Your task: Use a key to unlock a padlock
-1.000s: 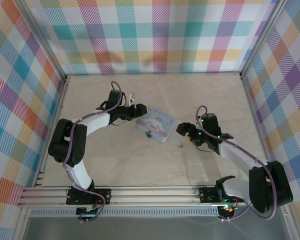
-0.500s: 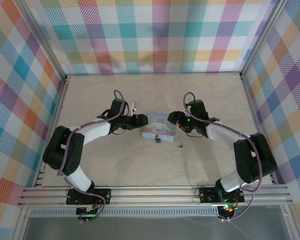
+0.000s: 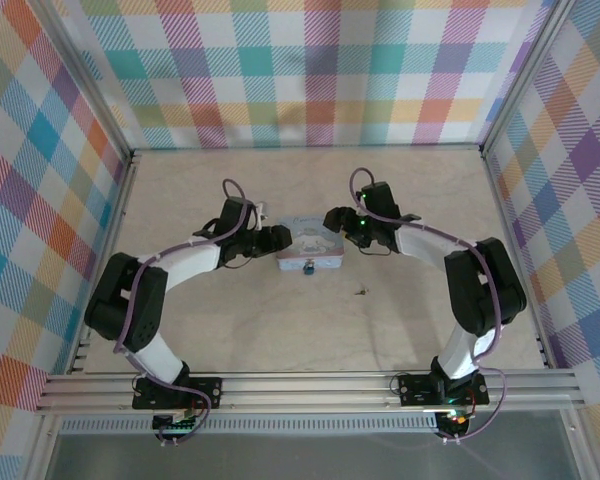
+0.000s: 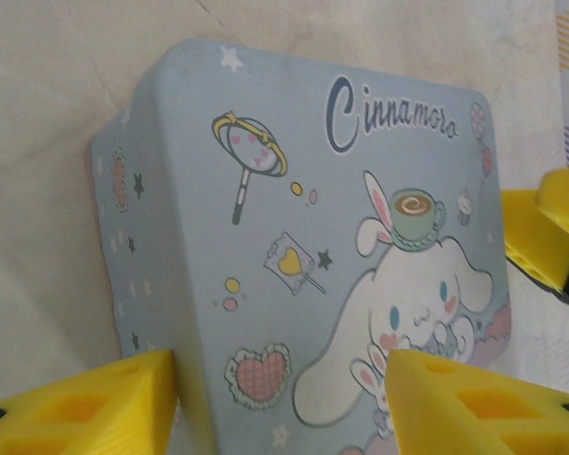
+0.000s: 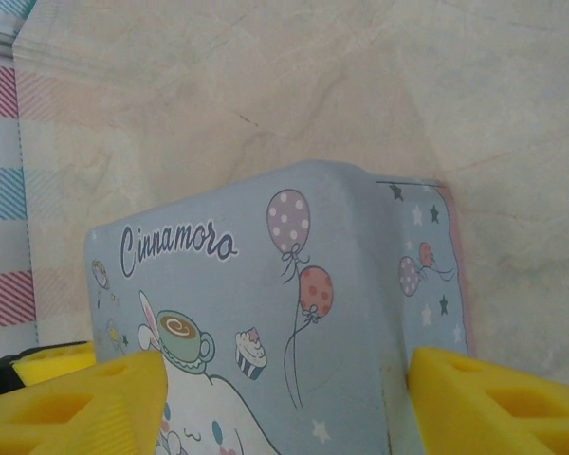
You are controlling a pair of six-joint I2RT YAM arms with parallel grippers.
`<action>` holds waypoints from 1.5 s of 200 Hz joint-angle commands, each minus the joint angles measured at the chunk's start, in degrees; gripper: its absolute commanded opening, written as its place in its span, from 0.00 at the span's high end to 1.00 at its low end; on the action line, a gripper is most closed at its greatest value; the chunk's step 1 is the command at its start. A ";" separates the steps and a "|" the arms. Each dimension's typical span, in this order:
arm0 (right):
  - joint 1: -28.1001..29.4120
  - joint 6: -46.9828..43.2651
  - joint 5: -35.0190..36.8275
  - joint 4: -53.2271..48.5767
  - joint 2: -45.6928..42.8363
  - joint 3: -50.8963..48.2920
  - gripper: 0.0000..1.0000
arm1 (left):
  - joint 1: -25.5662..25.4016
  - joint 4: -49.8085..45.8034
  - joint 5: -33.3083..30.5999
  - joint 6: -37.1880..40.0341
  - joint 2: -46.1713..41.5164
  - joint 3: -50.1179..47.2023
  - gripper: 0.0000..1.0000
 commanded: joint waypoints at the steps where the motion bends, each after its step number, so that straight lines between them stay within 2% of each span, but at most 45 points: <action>1: 1.59 -1.50 -1.97 -2.41 1.83 2.65 0.32 | -0.91 1.44 1.14 -1.02 2.75 3.89 0.40; 35: 1.60 -2.01 -0.80 -3.18 2.43 3.79 0.31 | -0.91 2.25 1.49 -1.79 3.69 4.03 0.40; 58: 1.60 -2.11 -0.22 -3.72 2.34 4.32 0.30 | -0.82 1.95 -0.43 -1.39 2.07 2.66 0.37; 97: 1.42 -4.48 3.17 -8.11 0.46 5.32 0.26 | -0.51 -1.29 -4.75 -0.33 -2.60 1.89 0.29; 154: 0.67 -8.59 11.45 -19.46 -8.14 3.31 0.25 | -0.17 -7.83 -10.97 0.91 -12.22 -0.81 0.26; 193: 0.65 -8.09 16.04 -28.15 -14.78 -1.69 0.28 | -0.87 -8.67 -10.47 -2.20 -19.33 -6.07 0.27; 236: 1.39 -5.66 19.87 -37.01 -19.35 -5.97 0.34 | -6.85 -8.08 -11.19 -5.00 -24.73 -11.23 0.28; 279: 4.01 -2.44 19.27 -37.23 -18.58 -9.99 0.39 | -15.76 -4.38 -15.96 -7.24 -28.02 -15.34 0.27; 300: 5.52 -0.44 19.18 -35.56 -16.48 -10.74 0.41 | -18.32 -4.84 -17.55 -7.27 -27.47 -15.58 0.27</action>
